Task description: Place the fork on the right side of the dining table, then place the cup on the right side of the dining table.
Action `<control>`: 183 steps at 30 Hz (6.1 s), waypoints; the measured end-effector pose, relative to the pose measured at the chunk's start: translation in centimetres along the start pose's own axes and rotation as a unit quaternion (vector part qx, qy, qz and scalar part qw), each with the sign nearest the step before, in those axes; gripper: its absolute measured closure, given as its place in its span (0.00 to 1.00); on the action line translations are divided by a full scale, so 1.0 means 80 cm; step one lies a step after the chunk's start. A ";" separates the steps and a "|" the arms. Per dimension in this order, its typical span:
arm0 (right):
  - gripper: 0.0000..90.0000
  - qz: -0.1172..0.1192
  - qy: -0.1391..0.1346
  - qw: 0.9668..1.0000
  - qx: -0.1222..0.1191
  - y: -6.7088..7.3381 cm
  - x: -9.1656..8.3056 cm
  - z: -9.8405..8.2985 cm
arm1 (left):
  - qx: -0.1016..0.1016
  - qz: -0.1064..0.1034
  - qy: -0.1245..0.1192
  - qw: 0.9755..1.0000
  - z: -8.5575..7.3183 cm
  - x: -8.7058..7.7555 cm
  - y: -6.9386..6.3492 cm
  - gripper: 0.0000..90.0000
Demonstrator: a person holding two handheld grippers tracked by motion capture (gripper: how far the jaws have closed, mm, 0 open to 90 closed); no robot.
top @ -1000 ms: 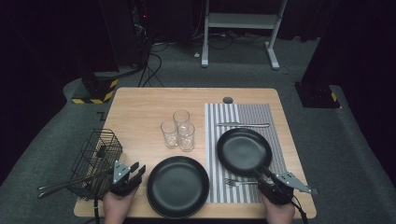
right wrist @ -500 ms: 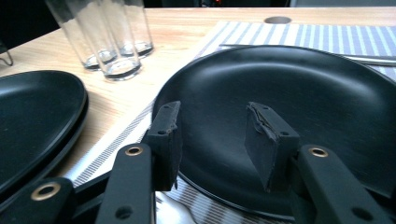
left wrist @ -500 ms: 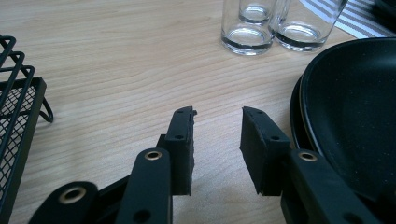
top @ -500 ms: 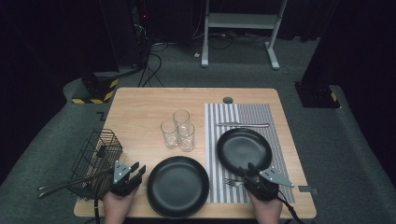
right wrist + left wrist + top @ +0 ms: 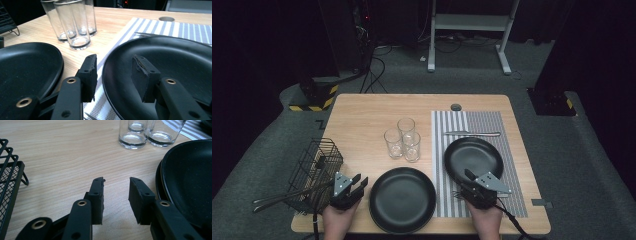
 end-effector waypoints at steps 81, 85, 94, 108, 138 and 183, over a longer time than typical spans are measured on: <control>0.25 0.066 0.037 0.995 -0.064 0.099 0.143 0.097 | 0.014 0.005 0.030 0.999 0.000 0.005 -0.003 0.61; 0.23 0.063 0.037 0.995 -0.066 0.100 0.149 0.099 | 0.015 0.005 0.029 0.999 0.000 0.005 -0.004 0.61; 0.21 0.064 0.044 0.995 -0.069 0.106 0.164 0.102 | 0.015 0.004 0.029 0.999 0.000 0.005 -0.003 0.61; 0.21 0.062 0.051 0.995 -0.059 0.111 0.183 0.101 | 0.008 0.002 0.029 1.000 0.000 0.005 -0.003 0.61; 0.26 0.055 0.066 0.995 -0.059 0.115 0.211 0.102 | 0.006 -0.002 0.027 1.000 0.000 0.005 -0.002 0.61; 0.32 0.037 0.075 0.994 -0.066 0.115 0.206 0.107 | -0.001 -0.003 0.028 1.000 -0.001 0.004 0.000 0.61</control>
Point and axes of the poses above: each handheld gripper's, and its own axes: x roughly forward along the jaws, z roughly out of its top, y roughly to its left, the point moved 3 cm from there along x, roughly forward along the jaws, and after that the axes turned 6 degrees about -z, right-handed, at the moved point
